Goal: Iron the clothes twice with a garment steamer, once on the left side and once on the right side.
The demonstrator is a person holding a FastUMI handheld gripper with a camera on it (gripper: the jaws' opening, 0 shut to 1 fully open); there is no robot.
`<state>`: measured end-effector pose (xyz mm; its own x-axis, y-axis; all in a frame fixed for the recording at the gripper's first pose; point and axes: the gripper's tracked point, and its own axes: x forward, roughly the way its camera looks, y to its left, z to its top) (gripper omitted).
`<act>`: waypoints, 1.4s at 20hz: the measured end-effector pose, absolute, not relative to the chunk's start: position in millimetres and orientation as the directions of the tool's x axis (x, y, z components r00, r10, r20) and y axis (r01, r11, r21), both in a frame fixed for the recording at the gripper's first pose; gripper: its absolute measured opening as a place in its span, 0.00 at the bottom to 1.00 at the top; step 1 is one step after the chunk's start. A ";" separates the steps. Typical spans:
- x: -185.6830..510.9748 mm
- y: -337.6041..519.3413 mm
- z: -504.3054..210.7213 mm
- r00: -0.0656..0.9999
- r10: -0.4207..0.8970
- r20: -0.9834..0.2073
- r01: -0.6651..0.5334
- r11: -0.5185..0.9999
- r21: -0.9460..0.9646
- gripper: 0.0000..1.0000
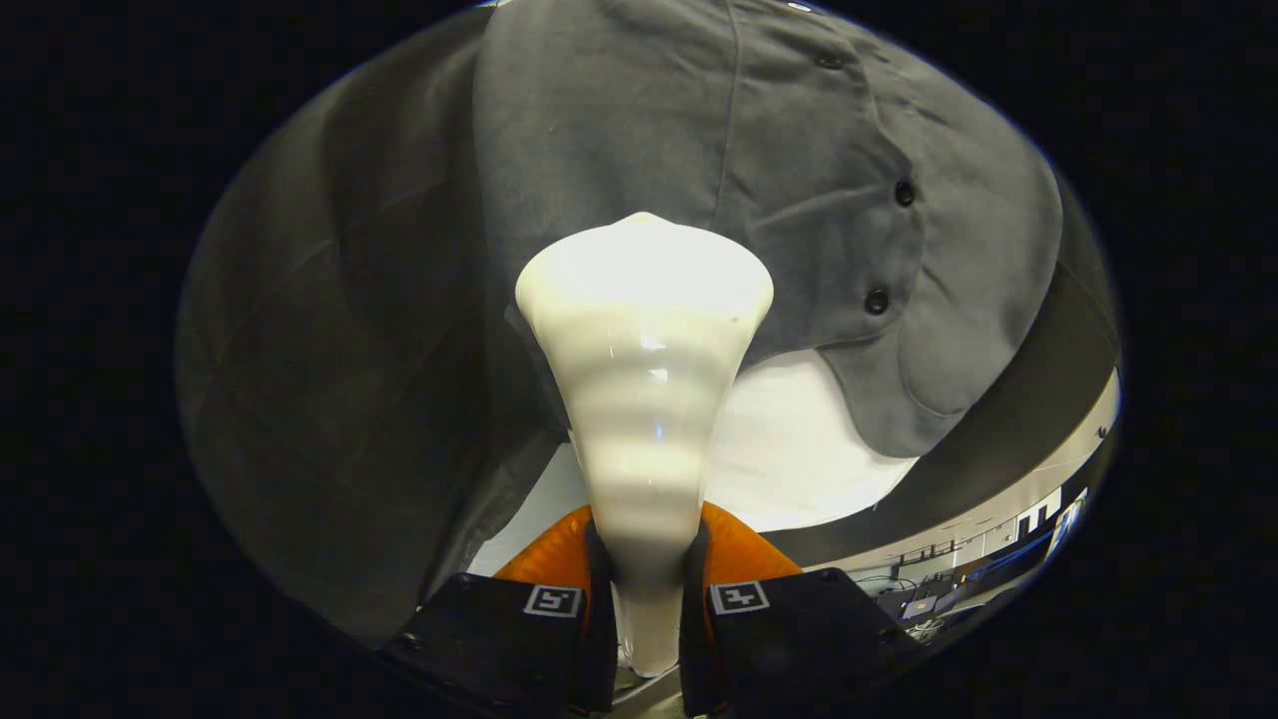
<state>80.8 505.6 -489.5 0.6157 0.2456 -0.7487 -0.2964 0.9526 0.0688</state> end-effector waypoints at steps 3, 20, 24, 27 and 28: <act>76.5 501.7 -445.5 0.653 0.273 -0.706 -0.297 0.950 0.093 0.33; 61.0 323.4 -156.9 0.952 0.108 -0.287 -0.096 0.994 0.057 0.32; 45.5 269.6 -106.7 0.976 0.052 -0.212 -0.040 0.997 0.061 0.32; 44.3 231.7 -75.4 0.985 0.022 -0.169 -0.012 0.998 0.061 0.32; 46.6 219.4 -65.7 0.988 0.016 -0.156 -0.006 0.998 0.062 0.32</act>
<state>46.6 219.4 -65.7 0.9877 0.0160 -0.1557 -0.0064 0.9981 0.0617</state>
